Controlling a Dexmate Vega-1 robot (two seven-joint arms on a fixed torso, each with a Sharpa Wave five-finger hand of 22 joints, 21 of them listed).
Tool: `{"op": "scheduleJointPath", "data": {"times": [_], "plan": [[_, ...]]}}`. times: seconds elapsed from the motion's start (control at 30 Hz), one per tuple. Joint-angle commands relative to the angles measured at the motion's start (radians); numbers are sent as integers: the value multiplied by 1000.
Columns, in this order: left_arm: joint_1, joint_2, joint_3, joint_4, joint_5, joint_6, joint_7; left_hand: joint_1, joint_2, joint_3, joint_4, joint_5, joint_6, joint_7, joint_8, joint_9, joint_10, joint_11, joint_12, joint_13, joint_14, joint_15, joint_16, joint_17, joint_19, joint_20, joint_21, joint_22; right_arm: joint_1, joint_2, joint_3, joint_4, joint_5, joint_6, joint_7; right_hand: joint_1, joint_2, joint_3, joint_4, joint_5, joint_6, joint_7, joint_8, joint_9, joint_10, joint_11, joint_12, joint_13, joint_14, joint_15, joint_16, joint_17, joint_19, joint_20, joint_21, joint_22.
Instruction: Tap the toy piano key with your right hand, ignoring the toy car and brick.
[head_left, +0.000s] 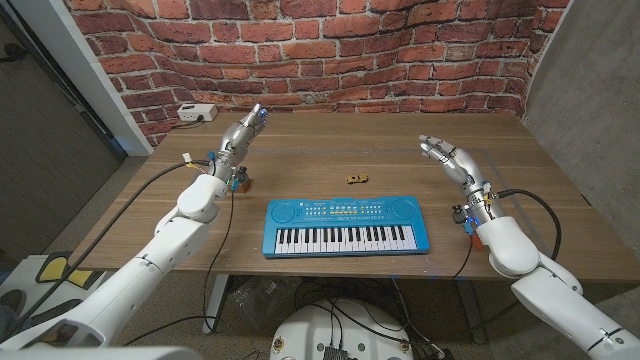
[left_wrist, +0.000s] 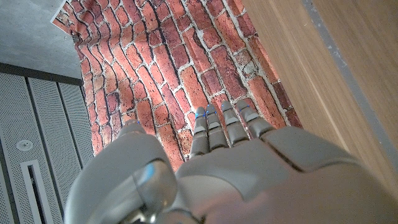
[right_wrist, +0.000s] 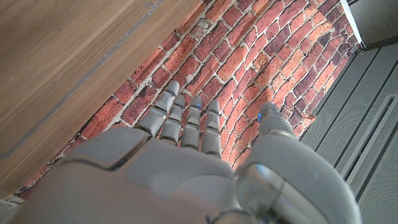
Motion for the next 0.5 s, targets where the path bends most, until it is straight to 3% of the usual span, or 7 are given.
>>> {"op": "scheduleJointPath", "data": {"times": [0.03, 0.2, 0.27, 0.5], "plan": [[-6, 1, 7, -3, 2, 15, 3, 7, -1, 4, 7, -3, -1, 0, 0, 5, 3, 4, -4, 3, 6, -2, -3, 3, 8, 3, -1, 3, 128, -4, -48, 99, 131, 1, 82, -13, 0, -7, 3, 0, -14, 3, -5, 3, -6, 4, -6, 2, -5, 2, -4, 6, -4, 3, -5, 1], [-8, -2, 9, 3, -8, 12, -7, 7, -1, 4, 7, -3, -2, 2, -1, 5, 4, 1, -3, 3, 5, -2, -3, 3, 7, 3, -2, 3, 168, -8, -62, 122, 180, -12, 105, -26, -2, -15, 7, 0, -34, 22, -6, 2, -7, 9, -10, 2, -7, 3, -6, 6, -4, 0, -8, 1], [-8, -5, 10, 8, -11, 9, -10, 7, -1, 4, 7, -3, -2, 1, -1, 5, 4, 3, -3, 3, 5, -3, -4, 3, 7, 3, -2, 3, 186, -15, -67, 127, 199, -28, 119, -42, -5, -25, 11, 0, -58, 32, -7, 2, -34, 16, -25, 2, -10, 4, -7, 6, -7, -2, -12, 1], [2, -10, 6, 18, -21, -3, -11, 6, -1, 4, 7, -3, -1, 2, -1, 5, 3, 5, -3, 3, 5, -3, -3, 3, 5, 2, -4, 3, 251, -3, -96, 200, 300, -4, 204, -53, -6, -33, 13, 1, -80, 33, -7, 2, -54, 23, -36, 2, -18, 7, -11, 6, -12, -3, -18, 0]]}}
